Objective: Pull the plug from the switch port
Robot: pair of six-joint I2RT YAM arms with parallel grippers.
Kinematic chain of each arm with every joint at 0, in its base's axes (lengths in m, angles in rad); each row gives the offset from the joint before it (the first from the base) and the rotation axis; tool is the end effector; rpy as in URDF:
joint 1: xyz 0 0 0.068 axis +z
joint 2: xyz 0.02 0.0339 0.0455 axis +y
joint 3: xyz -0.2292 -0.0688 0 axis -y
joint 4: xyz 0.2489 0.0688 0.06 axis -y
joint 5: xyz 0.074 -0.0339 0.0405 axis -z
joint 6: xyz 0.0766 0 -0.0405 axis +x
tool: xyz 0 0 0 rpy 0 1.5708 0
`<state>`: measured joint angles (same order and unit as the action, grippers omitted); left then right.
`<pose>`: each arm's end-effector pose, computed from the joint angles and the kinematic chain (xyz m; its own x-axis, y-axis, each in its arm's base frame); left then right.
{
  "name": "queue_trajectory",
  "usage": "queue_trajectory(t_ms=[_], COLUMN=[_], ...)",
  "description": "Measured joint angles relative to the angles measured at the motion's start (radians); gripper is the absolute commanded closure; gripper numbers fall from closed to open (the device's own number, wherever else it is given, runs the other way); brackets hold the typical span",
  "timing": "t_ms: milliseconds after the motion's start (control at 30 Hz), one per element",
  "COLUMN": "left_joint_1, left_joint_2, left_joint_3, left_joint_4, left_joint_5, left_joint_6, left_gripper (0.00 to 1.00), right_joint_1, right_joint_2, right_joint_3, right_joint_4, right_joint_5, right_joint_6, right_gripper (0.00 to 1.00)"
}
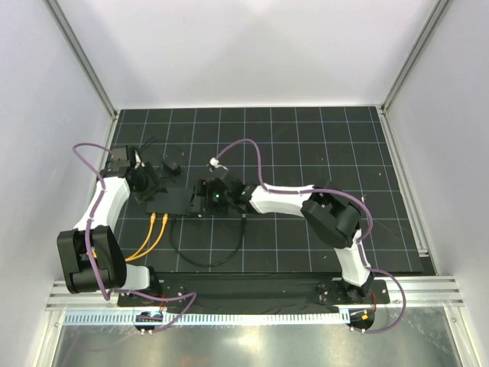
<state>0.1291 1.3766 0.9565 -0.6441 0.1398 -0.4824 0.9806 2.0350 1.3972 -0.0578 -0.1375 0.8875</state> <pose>0.2991 0.0281 0.1606 -0.7401 -0.5593 -0.3733 -0.4558 0.8254 -0.3330 0.2547 0.3991 0.1224 -0.9088 0.0236 -0.4165 -0.2800 0.7058 0.6508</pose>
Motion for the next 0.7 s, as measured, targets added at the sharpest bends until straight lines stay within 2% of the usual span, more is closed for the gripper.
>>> queue_trajectory(t_ms=[133,233,300,400,700], left_joint_1=[-0.013,-0.026,-0.034,-0.045,-0.071], left_joint_2=[0.0,0.0,0.001,0.008,0.043], left_joint_3=[-0.002,-0.002,-0.002,-0.002,-0.002], left_joint_4=[-0.001,-0.002,-0.003,-0.008,-0.032], left_joint_5=[0.0,-0.001,-0.007,-0.028,-0.072], left_joint_6=[0.0,0.0,0.0,-0.003,-0.006], left_gripper=[0.49,0.5,0.5,0.5,0.52], right_joint_1=[0.024,0.056,0.075,0.1,0.146], right_joint_2=[0.002,0.008,0.008,0.021,0.076], right_joint_3=[-0.113,-0.118,-0.118,-0.12,-0.2], right_joint_4=[0.193,0.303,0.367,0.475,0.645], right_joint_5=[0.023,0.057,0.076,0.13,0.26], right_joint_6=[0.134,0.191,0.227,0.291,0.419], right_gripper=[0.24,0.29,0.35,0.39,0.47])
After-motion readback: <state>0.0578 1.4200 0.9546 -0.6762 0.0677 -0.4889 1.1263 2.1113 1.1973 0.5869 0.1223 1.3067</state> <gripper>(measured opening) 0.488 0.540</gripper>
